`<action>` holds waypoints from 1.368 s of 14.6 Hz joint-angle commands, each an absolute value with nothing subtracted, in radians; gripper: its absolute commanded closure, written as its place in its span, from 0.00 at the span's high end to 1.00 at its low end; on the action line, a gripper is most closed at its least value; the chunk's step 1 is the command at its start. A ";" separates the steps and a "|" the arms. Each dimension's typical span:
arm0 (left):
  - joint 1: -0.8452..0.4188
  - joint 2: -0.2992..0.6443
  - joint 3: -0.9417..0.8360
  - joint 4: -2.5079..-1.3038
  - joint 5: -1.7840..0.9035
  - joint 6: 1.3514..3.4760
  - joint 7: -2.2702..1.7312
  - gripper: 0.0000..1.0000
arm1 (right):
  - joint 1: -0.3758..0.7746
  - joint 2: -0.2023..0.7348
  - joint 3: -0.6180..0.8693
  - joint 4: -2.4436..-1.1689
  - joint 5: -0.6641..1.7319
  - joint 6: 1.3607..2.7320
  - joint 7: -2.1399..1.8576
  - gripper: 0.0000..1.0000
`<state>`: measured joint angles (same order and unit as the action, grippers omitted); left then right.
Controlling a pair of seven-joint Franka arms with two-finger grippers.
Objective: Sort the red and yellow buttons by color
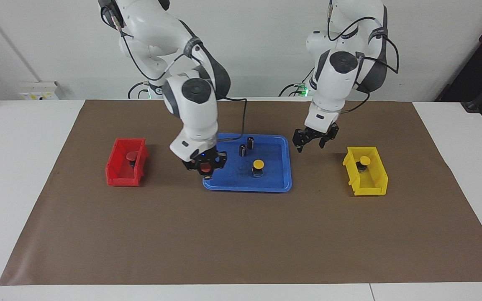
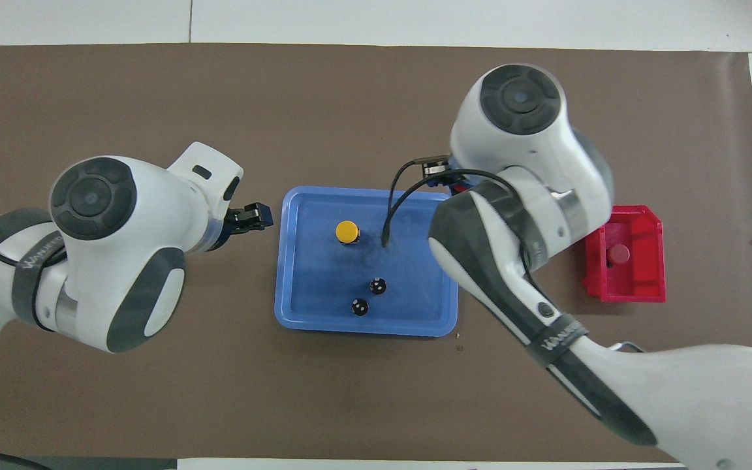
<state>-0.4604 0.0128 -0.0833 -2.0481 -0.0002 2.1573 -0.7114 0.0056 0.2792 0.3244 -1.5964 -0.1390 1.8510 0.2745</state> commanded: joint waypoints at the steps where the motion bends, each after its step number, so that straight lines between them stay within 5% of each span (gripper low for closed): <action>1: -0.552 0.064 -0.064 -2.027 -0.002 2.197 -0.816 0.88 | -0.214 0.106 0.337 -1.747 -0.048 1.821 0.018 0.12; 4: -0.606 0.181 -0.063 -1.900 0.008 2.183 -0.892 0.88 | -0.360 0.065 0.337 -1.851 -0.034 1.885 -0.144 0.12; 9: -0.649 0.330 -0.061 -1.775 0.095 2.180 -0.976 0.87 | -0.374 0.026 0.336 -2.055 -0.034 2.106 -0.150 0.12; 20: -0.653 0.351 -0.058 -1.775 0.100 2.178 -0.977 0.69 | -0.423 0.021 0.336 -2.183 -0.034 2.233 -0.206 0.12</action>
<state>-0.6356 0.3449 -0.0704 -1.7825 0.0723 2.1885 -0.9540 -0.4147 0.0425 0.3264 -2.1420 -0.0500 2.1998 -0.1866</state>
